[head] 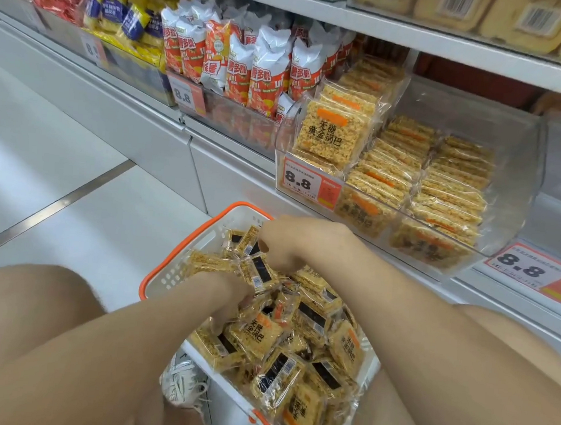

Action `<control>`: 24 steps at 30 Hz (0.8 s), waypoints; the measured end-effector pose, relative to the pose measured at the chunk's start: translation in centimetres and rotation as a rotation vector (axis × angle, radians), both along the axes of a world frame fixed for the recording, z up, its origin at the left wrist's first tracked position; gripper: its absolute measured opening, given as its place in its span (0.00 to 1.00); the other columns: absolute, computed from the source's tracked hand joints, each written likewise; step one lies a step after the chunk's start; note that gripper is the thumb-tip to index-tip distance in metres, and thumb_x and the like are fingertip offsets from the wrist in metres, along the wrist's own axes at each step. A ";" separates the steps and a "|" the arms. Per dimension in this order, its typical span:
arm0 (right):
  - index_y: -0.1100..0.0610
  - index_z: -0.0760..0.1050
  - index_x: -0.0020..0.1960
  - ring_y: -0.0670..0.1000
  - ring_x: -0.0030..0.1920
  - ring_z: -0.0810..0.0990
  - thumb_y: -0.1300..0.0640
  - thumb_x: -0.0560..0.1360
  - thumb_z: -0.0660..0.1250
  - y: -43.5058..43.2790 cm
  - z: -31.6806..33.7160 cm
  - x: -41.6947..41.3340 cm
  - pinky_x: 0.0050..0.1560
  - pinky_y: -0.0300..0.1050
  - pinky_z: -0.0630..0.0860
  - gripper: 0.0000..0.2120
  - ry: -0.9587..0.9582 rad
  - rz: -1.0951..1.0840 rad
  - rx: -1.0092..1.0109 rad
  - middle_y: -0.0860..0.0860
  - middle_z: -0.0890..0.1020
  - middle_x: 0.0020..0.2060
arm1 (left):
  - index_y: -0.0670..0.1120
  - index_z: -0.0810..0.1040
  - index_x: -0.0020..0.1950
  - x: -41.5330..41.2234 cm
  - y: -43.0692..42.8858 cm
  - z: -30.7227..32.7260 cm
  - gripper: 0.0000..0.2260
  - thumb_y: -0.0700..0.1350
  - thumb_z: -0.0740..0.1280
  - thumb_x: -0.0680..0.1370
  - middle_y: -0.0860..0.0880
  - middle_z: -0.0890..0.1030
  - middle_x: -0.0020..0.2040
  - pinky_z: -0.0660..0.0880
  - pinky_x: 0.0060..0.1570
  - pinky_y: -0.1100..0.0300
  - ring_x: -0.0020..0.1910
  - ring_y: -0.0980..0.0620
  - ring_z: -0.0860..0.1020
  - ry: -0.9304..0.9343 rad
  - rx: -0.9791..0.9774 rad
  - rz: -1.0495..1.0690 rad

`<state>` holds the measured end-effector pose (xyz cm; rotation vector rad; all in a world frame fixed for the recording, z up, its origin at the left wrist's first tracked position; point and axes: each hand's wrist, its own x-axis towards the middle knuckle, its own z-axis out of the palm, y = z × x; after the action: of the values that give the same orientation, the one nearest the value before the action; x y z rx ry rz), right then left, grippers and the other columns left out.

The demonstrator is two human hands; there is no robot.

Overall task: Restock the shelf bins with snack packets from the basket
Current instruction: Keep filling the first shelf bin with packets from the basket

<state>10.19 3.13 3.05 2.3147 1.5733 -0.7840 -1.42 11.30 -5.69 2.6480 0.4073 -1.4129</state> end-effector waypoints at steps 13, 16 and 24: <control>0.58 0.79 0.65 0.60 0.60 0.83 0.57 0.79 0.63 -0.5 0.5 0.5 0.60 0.59 0.82 0.16 0.014 -0.057 0.013 0.57 0.83 0.62 | 0.44 0.75 0.65 0.3 -0.1 1.0 0.13 0.35 0.68 0.81 0.46 0.79 0.54 0.78 0.43 0.57 0.47 0.48 0.80 -0.327 0.301 -0.067; 0.60 0.80 0.60 0.59 0.50 0.84 0.59 0.80 0.63 -1.1 1.7 0.6 0.49 0.53 0.84 0.12 -0.014 -0.093 0.032 0.58 0.83 0.54 | 0.46 0.69 0.68 1.1 0.3 2.7 0.16 0.40 0.67 0.82 0.46 0.79 0.55 0.72 0.38 0.55 0.46 0.46 0.79 -0.539 0.302 0.037; 0.61 0.69 0.41 0.59 0.33 0.83 0.62 0.81 0.56 -3.8 6.2 1.6 0.40 0.53 0.85 0.10 0.072 -0.522 0.256 0.59 0.77 0.39 | 0.57 0.83 0.47 3.0 1.5 6.9 0.16 0.35 0.71 0.70 0.56 0.83 0.46 0.81 0.48 0.52 0.49 0.50 0.82 -1.077 0.032 0.450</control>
<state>11.74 -0.62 9.25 2.9744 1.1534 -0.8160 1.58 12.78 1.17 2.6190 0.7698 0.1937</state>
